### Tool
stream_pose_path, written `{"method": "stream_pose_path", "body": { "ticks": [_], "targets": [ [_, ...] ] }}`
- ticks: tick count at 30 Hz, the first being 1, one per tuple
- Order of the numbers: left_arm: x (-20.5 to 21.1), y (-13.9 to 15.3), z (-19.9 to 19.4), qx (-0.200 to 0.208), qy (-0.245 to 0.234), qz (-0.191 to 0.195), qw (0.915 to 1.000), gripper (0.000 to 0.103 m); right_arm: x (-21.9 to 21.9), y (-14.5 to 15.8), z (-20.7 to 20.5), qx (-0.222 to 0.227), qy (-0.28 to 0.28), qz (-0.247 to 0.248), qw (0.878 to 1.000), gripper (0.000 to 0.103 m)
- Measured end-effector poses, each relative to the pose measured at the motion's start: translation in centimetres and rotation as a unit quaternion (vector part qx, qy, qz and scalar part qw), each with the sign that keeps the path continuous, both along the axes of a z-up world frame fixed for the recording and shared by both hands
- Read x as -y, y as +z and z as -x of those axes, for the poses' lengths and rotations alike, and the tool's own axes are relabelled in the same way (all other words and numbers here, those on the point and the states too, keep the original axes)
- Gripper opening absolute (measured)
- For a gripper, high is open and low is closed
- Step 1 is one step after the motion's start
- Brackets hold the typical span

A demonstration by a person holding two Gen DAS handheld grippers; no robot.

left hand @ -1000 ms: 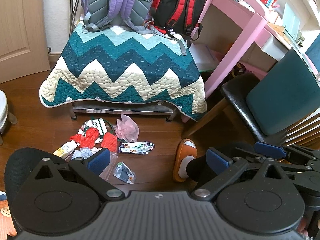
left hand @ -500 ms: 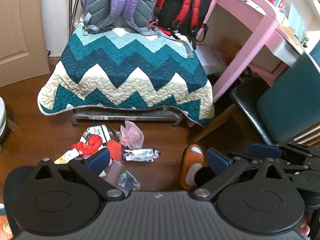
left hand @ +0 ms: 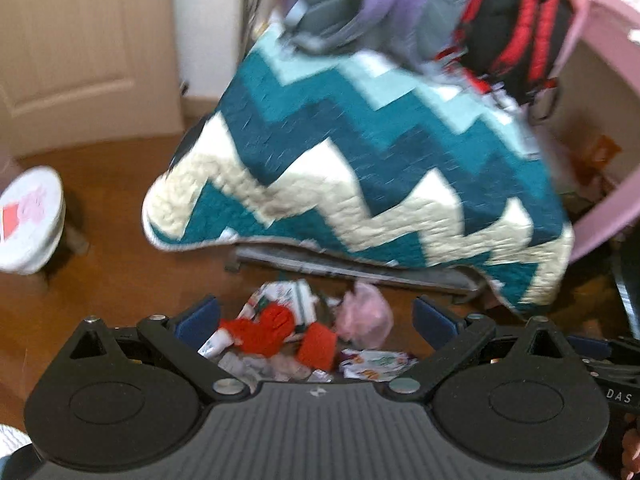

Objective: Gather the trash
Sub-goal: 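Lower the left tool onto the clear plastic container while the right tool grasps the cookie wrapper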

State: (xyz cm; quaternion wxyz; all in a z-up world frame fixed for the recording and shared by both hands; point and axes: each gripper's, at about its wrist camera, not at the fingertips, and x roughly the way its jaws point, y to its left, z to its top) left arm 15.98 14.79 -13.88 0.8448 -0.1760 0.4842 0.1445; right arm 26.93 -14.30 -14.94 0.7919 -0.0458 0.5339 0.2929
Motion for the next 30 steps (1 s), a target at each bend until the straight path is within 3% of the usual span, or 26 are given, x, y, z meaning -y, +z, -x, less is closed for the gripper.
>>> {"method": "stream_pose_path", "body": {
  "ticks": [6, 11, 16, 20, 23, 30],
  "targets": [
    [0.8, -7.7, -3.1, -0.06, -0.035, 0.012, 0.9975, 0.103, -0.9, -8.1, -3.5, -0.068, -0.045, 0.03, 0.996, 0.053],
    [3.0, -14.7, -5.3, -0.136, -0.088, 0.019, 0.9866, 0.103, -1.1, -16.0, -5.5, -0.15, -0.094, 0.05, 0.983, 0.053],
    [4.5, -21.8, -7.6, -0.192, -0.141, 0.003, 0.9712, 0.103, -0.3, -24.7, -6.0, -0.257, -0.183, 0.071, 0.946, 0.053],
    [6.1, -27.4, -8.5, -0.248, -0.19, 0.001, 0.9501, 0.103, 0.4, -29.6, -6.0, -0.291, -0.231, 0.093, 0.924, 0.052],
    [6.8, -31.2, -8.9, -0.277, -0.208, 0.014, 0.9379, 0.102, 1.1, -32.1, -6.2, -0.312, -0.266, 0.084, 0.908, 0.052],
    [7.8, -38.0, -8.5, -0.328, -0.244, -0.001, 0.9127, 0.102, 1.5, -36.6, -6.3, -0.358, -0.313, 0.067, 0.877, 0.052]
  ]
}}
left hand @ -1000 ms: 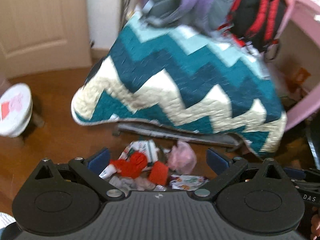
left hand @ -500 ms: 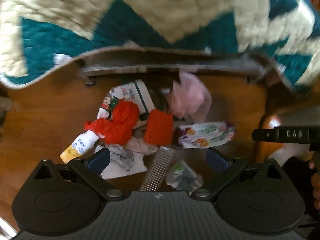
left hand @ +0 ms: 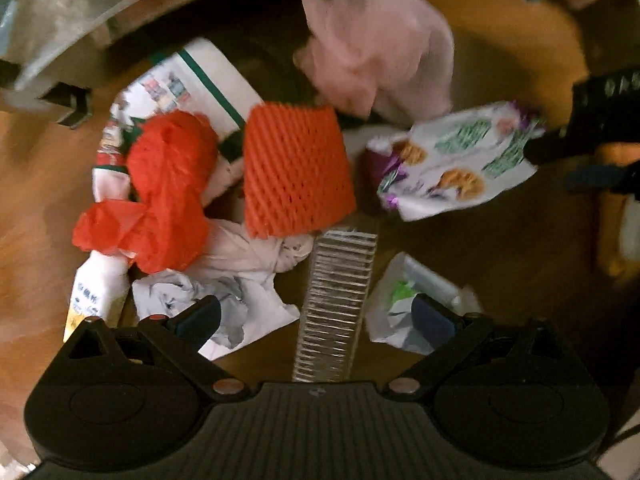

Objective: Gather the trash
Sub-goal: 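Lower the left tool onto the clear plastic container while the right tool grasps the cookie wrapper, then lift the clear container with the left tool while the right tool lifts the wrapper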

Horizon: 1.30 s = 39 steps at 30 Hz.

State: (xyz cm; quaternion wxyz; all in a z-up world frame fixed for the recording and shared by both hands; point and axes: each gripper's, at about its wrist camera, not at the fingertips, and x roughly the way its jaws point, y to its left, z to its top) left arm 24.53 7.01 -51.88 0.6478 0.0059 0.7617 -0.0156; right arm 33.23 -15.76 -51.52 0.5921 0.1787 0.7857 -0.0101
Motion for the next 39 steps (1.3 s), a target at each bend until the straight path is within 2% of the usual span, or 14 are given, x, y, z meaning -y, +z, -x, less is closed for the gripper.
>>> {"method": "stream_pose_path", "body": {
  "ticks": [5, 9, 12, 15, 19, 20, 21, 22, 23, 25, 31, 39],
  "targets": [
    [0.2, -2.7, 0.3, -0.021, -0.01, 0.005, 0.9997, 0.098, 0.2, -2.4, 0.1, -0.011, -0.026, -0.004, 1.0, 0.052],
    [-0.2, -4.1, -0.2, -0.028, 0.003, 0.013, 0.9995, 0.095, -0.1, -3.8, 0.0, -0.015, -0.026, -0.003, 1.0, 0.051],
    [-0.3, -5.2, -0.5, -0.036, 0.01, 0.02, 0.9991, 0.085, -0.1, -4.5, -0.1, -0.015, -0.027, 0.0, 1.0, 0.049],
    [-0.2, -6.0, -0.6, -0.045, 0.008, 0.021, 0.9987, 0.08, -0.1, -5.1, -0.3, -0.015, -0.024, 0.003, 1.0, 0.049],
    [0.2, -6.7, -0.7, -0.053, 0.009, 0.024, 0.9983, 0.061, -0.1, -5.6, -0.6, -0.01, -0.025, 0.004, 1.0, 0.048],
    [0.3, -6.8, -0.8, -0.054, 0.01, 0.026, 0.9982, 0.058, -0.1, -5.5, -0.7, -0.006, -0.025, 0.005, 1.0, 0.047],
    [0.3, -7.0, -0.9, -0.056, 0.012, 0.029, 0.9979, 0.053, -0.2, -5.5, -0.8, -0.003, -0.023, 0.002, 1.0, 0.044],
    [0.5, -7.1, -0.9, -0.058, 0.012, 0.031, 0.9978, 0.046, -0.3, -5.7, -0.9, -0.002, -0.021, 0.001, 1.0, 0.037],
    [0.6, -7.2, -1.0, -0.061, 0.01, 0.031, 0.9976, 0.046, -0.3, -5.7, -0.9, -0.003, -0.02, 0.002, 1.0, 0.023],
    [1.3, -7.9, -1.0, -0.063, 0.008, 0.029, 0.9976, 0.045, -0.2, -5.8, -0.9, -0.006, -0.022, 0.001, 1.0, 0.005],
    [1.5, -7.1, -1.0, -0.072, 0.01, 0.034, 0.9968, 0.045, -0.7, -4.2, -1.4, 0.025, 0.007, 0.017, 1.0, 0.001],
    [0.3, -3.6, -1.4, -0.063, 0.046, 0.044, 0.996, 0.045, -2.1, 1.4, -2.2, 0.067, 0.059, 0.037, 0.995, 0.001]
  ]
}}
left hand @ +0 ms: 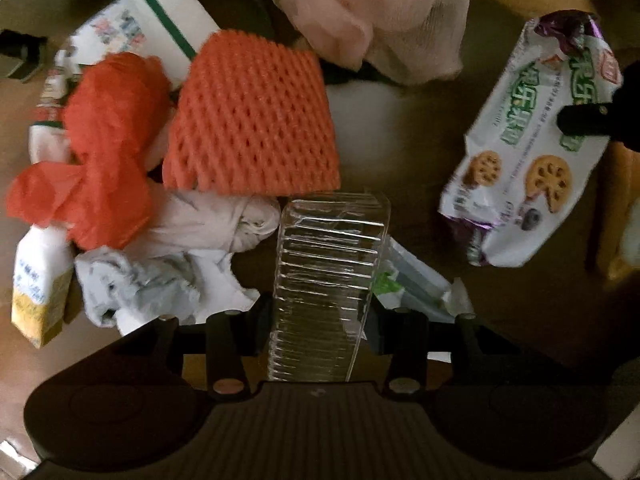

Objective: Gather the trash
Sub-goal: 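Lift the clear container with the left tool while the right tool lifts the wrapper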

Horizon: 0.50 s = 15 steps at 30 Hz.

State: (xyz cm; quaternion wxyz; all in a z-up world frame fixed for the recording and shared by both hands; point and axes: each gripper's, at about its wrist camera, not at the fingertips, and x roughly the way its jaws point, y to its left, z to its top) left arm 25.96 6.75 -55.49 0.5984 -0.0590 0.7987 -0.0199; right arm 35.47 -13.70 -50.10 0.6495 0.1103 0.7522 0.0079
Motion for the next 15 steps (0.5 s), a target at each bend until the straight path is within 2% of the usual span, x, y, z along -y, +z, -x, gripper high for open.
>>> {"method": "stream_pose_path", "body": {
  "ticks": [6, 15],
  "targets": [
    [-0.6, 4.6, 0.2, 0.018, 0.019, -0.013, 0.9996, 0.045, -0.1, 6.4, 0.3, 0.039, 0.039, 0.006, 0.998, 0.001],
    [-0.3, 15.3, 1.3, 0.09, 0.038, -0.035, 0.9946, 0.045, 0.2, 16.8, 3.1, 0.121, 0.086, -0.016, 0.989, 0.001]
  ]
}}
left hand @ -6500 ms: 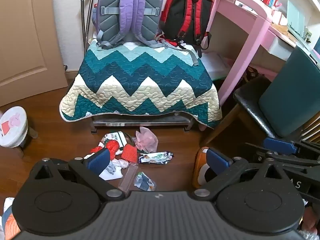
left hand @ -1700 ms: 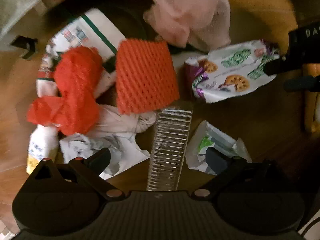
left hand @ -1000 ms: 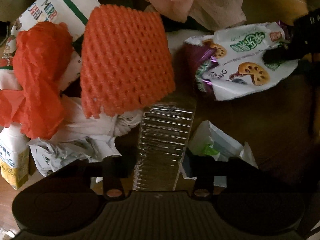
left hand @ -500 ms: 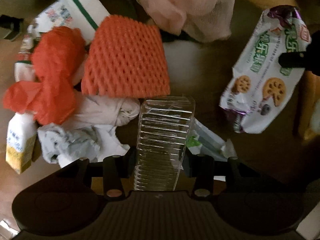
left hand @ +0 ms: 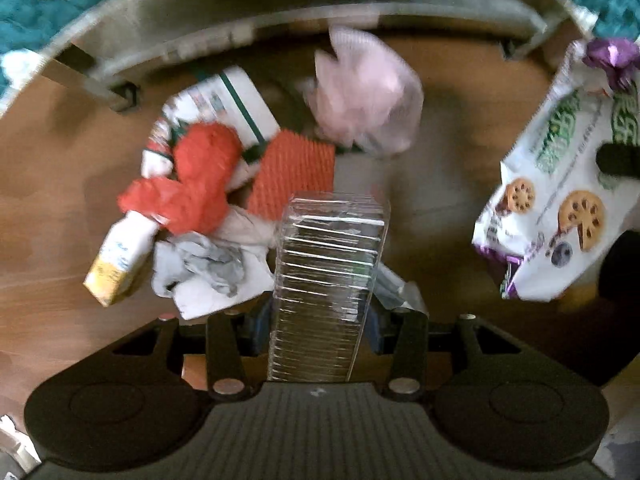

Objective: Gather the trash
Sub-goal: 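Lift the clear container with the left tool while the right tool lifts the wrapper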

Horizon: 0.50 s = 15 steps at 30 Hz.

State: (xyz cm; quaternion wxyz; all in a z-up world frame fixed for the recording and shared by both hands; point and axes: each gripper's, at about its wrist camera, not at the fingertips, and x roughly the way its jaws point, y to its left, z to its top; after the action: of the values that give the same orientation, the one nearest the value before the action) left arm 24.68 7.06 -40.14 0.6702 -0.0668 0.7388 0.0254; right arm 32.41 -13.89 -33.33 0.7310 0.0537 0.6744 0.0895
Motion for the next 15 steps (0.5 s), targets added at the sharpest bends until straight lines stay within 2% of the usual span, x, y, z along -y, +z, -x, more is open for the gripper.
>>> {"method": "stream_pose_path", "body": {
  "ticks": [3, 7, 11, 15],
  "targets": [
    [-0.2, 4.3, 0.1, 0.044, 0.013, -0.001, 0.9989, 0.045, 0.4, 4.1, 1.4, 0.031, 0.019, -0.014, 0.999, 0.001],
    [-0.1, 10.6, 0.3, 0.109, 0.031, 0.006, 0.9936, 0.045, 0.5, 10.2, 3.1, 0.085, 0.037, -0.028, 0.995, 0.001],
    [0.7, 17.5, 0.7, 0.181, 0.034, 0.015, 0.9828, 0.045, 1.3, 17.0, 4.9, 0.149, 0.055, -0.038, 0.987, 0.001],
    [2.2, 23.9, 1.3, 0.244, 0.024, 0.022, 0.9692, 0.045, 2.9, 24.0, 7.1, 0.219, 0.074, -0.04, 0.972, 0.001]
  ]
}}
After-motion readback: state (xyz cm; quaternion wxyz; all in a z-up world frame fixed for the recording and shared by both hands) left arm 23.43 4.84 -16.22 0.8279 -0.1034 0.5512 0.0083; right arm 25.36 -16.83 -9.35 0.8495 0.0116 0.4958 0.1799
